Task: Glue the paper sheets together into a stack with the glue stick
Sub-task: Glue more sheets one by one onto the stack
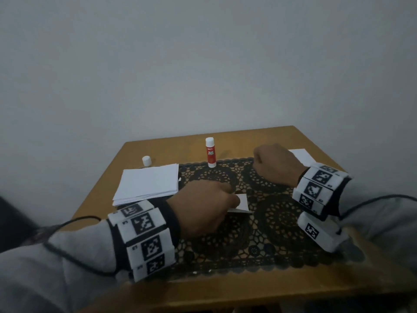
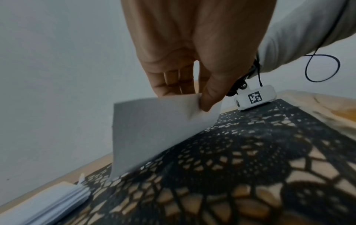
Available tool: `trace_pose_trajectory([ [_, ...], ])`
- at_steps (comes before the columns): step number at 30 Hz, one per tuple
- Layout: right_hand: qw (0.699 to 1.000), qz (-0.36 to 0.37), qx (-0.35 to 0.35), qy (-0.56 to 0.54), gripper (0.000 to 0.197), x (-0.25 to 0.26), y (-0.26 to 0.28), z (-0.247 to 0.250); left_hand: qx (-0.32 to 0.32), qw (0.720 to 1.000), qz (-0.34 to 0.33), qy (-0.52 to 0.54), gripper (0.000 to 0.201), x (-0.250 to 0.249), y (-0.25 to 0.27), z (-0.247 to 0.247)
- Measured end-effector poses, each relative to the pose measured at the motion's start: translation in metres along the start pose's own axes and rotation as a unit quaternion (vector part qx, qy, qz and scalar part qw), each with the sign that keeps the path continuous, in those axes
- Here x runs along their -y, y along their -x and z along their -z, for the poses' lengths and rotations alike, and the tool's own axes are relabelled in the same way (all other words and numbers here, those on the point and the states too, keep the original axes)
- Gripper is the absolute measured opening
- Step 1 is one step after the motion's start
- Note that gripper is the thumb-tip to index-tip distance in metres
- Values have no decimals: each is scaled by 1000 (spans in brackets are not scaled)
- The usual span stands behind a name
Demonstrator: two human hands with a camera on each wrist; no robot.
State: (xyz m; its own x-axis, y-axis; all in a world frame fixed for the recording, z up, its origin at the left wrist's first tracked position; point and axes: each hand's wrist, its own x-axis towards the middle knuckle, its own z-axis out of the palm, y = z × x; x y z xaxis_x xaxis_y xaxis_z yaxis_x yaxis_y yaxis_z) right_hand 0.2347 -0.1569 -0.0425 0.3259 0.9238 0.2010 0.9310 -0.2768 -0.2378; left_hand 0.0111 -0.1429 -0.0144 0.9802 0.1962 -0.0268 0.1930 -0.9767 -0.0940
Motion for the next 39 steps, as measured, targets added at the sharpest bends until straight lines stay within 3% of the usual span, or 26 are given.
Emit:
trace_pose_trajectory([
  [4, 998, 11, 8, -59, 13, 12, -18, -2, 32, 999, 17, 2, 28, 3, 0, -10],
  [11, 984, -2, 89, -154, 59, 49, -65, -26, 50, 998, 22, 29, 27, -8, -10, -30],
  [18, 974, 13, 79, -212, 28, 61, -77, -40, 87, 993, 36, 69, 38, -8, 2, -30],
  [22, 982, 35, 35, -180, 27, 61, -65, -33, 139, 988, 51, 35, 56, -17, 19, -29],
  [25, 965, 58, 95, -236, 23, 61, -45, -16, 210, 974, 68, 57, 72, -23, 31, -31],
  [28, 960, 107, 131, -223, 26, 67, -24, 1, 225, 969, 72, 77, 73, -23, 33, -32],
  [31, 966, 148, 119, -174, 30, 80, -11, 4, 232, 963, 81, 108, 71, -22, 33, -29],
  [34, 967, 180, 120, -133, 23, 98, -2, -3, 244, 960, 88, 108, 70, -20, 33, -27],
  [39, 962, 208, 109, -142, 23, 120, 4, -20, 232, 966, 77, 86, 67, -15, 33, -27],
])
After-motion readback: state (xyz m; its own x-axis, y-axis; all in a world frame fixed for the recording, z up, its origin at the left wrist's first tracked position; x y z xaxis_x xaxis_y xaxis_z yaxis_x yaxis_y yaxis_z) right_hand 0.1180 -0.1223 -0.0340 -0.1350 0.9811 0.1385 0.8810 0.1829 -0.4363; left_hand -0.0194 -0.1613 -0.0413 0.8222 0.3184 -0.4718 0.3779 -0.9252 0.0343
